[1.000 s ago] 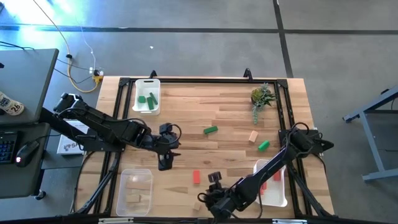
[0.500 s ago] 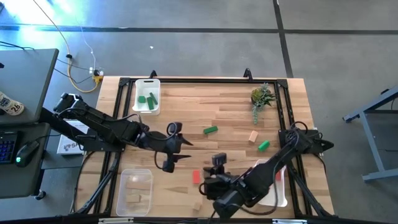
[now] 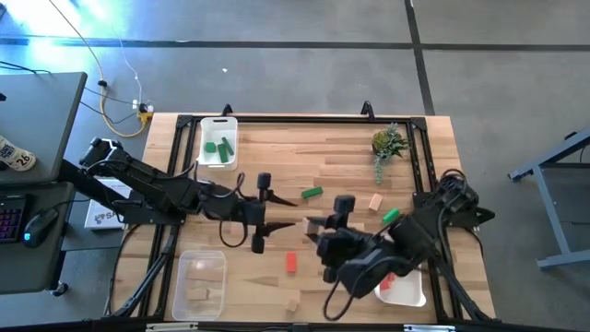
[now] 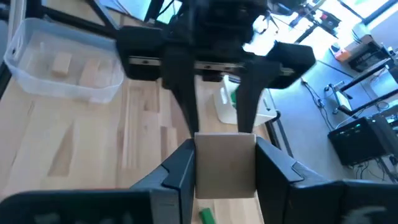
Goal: Sort & place blocks by color
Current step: Put the brown block into the transparent bin
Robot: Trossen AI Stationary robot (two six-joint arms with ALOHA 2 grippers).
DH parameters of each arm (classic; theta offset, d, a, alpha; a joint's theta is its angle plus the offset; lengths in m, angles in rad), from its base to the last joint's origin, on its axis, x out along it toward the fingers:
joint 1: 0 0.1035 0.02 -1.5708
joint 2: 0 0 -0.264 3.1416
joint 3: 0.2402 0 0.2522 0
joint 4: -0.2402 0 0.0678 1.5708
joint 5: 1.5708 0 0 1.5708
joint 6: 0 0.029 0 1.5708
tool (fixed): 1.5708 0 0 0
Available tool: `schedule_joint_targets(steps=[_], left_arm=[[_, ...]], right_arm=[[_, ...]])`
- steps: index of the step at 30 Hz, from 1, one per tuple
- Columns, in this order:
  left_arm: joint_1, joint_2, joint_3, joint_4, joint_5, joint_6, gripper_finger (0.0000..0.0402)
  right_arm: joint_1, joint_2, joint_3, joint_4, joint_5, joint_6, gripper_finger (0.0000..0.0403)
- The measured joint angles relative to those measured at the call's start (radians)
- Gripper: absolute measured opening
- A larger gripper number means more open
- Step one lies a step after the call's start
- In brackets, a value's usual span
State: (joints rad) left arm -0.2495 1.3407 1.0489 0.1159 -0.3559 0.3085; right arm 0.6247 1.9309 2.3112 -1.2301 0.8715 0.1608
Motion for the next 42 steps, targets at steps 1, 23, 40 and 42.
schedule_joint_targets(steps=[1, 23, 40, 42], left_arm=[[0.000, 0.000, 0.000, 0.028, 0.000, 0.018, 0.0195], [0.035, 0.000, 0.000, 0.328, 0.008, 0.088, 0.0195], [0.061, 0.000, -0.001, 0.453, 0.090, 0.087, 0.0195], [0.064, 0.000, -0.001, 0.450, 0.088, 0.088, 0.0195]], right_arm=[[-0.004, -0.010, 0.000, 0.000, 0.000, -0.009, 0.0101], [-0.140, -0.114, -0.002, 0.256, -0.290, -0.403, 0.0101], [-0.154, -0.131, -0.002, 0.280, -0.304, -0.521, 0.0101], [-0.153, -0.130, -0.002, 0.283, -0.300, -0.542, 0.0101]])
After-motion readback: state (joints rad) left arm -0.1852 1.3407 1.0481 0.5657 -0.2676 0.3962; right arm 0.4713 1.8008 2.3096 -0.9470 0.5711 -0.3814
